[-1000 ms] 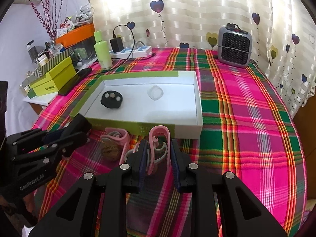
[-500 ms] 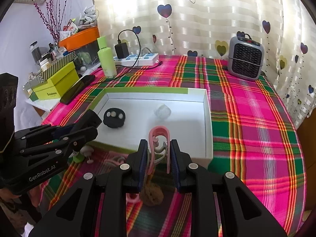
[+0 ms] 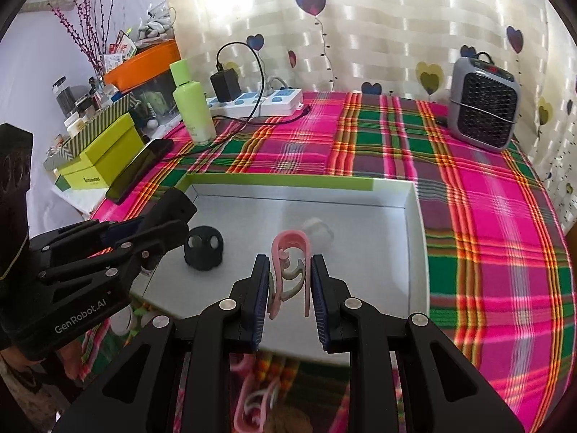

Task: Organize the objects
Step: 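Carry the pink clip and black cylinder over the white box with both tools, then lower the pink clip and black cylinder into the box and open both tools, then withdraw both open tools from the box toward the items on the tablecloth, then grasp the white-and-green round container with the left tool while the right tool grasps the walnut, then carry the round container and walnut over the white box with both tools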

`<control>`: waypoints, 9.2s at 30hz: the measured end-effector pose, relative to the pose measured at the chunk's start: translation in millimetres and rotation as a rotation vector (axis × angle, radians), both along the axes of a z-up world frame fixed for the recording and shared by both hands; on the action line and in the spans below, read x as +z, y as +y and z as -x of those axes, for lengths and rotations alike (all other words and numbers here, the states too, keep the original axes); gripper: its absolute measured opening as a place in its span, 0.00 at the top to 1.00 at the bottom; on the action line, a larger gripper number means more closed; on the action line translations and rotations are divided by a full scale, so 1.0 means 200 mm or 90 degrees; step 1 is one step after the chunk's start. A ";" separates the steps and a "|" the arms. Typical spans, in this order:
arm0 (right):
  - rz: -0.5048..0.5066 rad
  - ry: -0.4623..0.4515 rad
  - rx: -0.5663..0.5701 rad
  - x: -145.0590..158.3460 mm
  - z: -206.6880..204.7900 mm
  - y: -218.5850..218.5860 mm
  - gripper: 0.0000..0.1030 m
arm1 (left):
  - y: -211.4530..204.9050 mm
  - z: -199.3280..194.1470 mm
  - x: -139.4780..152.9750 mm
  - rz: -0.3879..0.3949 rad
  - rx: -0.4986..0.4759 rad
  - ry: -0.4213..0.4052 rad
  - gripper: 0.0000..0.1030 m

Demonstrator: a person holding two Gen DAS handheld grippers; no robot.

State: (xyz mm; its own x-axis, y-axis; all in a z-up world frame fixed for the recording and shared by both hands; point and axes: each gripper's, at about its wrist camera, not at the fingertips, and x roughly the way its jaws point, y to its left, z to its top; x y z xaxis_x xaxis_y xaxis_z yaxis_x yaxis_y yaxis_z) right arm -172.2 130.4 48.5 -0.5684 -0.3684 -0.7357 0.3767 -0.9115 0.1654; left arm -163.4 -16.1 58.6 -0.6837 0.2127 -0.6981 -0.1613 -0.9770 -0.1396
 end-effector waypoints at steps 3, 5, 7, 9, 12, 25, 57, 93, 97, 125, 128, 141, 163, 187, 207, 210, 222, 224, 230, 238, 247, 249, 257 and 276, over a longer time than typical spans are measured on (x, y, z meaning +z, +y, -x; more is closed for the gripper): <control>-0.001 -0.007 0.007 -0.02 0.04 -0.03 0.77 | -0.02 0.04 -0.01 -0.001 0.007 -0.005 0.79; -0.002 -0.011 0.009 -0.03 0.06 -0.04 0.77 | -0.04 0.07 -0.01 -0.008 0.009 -0.010 0.79; -0.004 -0.011 0.011 -0.03 0.07 -0.06 0.77 | -0.04 0.08 -0.02 -0.008 0.011 -0.011 0.79; -0.009 -0.012 0.015 -0.03 0.09 -0.07 0.77 | -0.05 0.10 -0.03 -0.008 0.014 -0.013 0.79; -0.017 -0.013 0.019 -0.04 0.11 -0.10 0.77 | -0.07 0.12 -0.05 -0.007 0.017 -0.022 0.79; -0.038 -0.033 0.030 -0.09 0.23 -0.21 0.77 | -0.12 0.21 -0.11 -0.001 0.027 -0.041 0.79; -0.076 -0.050 0.020 -0.17 0.34 -0.27 0.77 | -0.08 0.30 -0.16 0.005 -0.002 -0.056 0.79; -0.071 -0.035 -0.002 -0.12 0.25 -0.21 0.61 | -0.11 0.17 -0.08 0.014 0.033 -0.025 0.59; -0.061 -0.022 0.000 -0.08 0.20 -0.20 0.61 | -0.09 0.11 -0.04 0.031 0.043 -0.007 0.58; -0.039 0.022 -0.048 0.04 -0.19 -0.08 0.61 | -0.10 -0.28 0.02 0.033 0.078 0.019 0.58; -0.034 0.024 -0.046 0.04 -0.22 -0.08 0.61 | -0.11 -0.31 0.02 0.031 0.083 0.016 0.58; -0.019 0.033 -0.052 0.02 -0.35 0.00 0.61 | -0.16 -0.44 -0.01 0.010 0.072 0.021 0.58; 0.008 0.033 -0.035 -0.07 -0.48 0.12 0.61 | -0.20 -0.54 -0.14 -0.037 0.026 0.001 0.52; -0.001 0.019 -0.060 -0.12 -0.45 0.18 0.61 | -0.16 -0.43 -0.20 -0.037 0.030 -0.022 0.52; 0.037 -0.017 -0.049 -0.16 -0.40 0.17 0.61 | -0.17 -0.42 -0.22 -0.047 0.032 -0.030 0.65; 0.040 -0.017 -0.045 -0.16 -0.41 0.17 0.61 | -0.17 -0.42 -0.22 -0.046 0.030 -0.028 0.67; 0.041 -0.009 -0.043 -0.15 -0.42 0.17 0.70 | -0.17 -0.43 -0.21 -0.042 0.032 -0.027 0.69; 0.040 -0.008 -0.044 -0.15 -0.42 0.17 0.70 | -0.18 -0.43 -0.21 -0.042 0.032 -0.028 0.69; 0.036 -0.005 -0.041 -0.13 -0.43 0.18 0.70 | -0.18 -0.47 -0.20 -0.046 0.028 -0.023 0.69; 0.006 -0.010 -0.048 -0.14 -0.46 0.18 0.70 | -0.17 -0.52 -0.21 -0.044 0.022 -0.028 0.69; -0.003 -0.014 -0.041 -0.15 -0.44 0.16 0.70 | -0.16 -0.50 -0.23 -0.037 0.028 -0.037 0.68; -0.003 -0.011 -0.041 -0.16 -0.43 0.16 0.70 | -0.16 -0.49 -0.24 -0.035 0.031 -0.043 0.67; 0.012 -0.013 -0.047 -0.16 -0.42 0.17 0.70 | -0.15 -0.49 -0.24 -0.039 0.031 -0.042 0.68; 0.015 -0.023 -0.068 -0.18 -0.36 0.18 0.68 | -0.15 -0.49 -0.24 -0.037 0.031 -0.042 0.69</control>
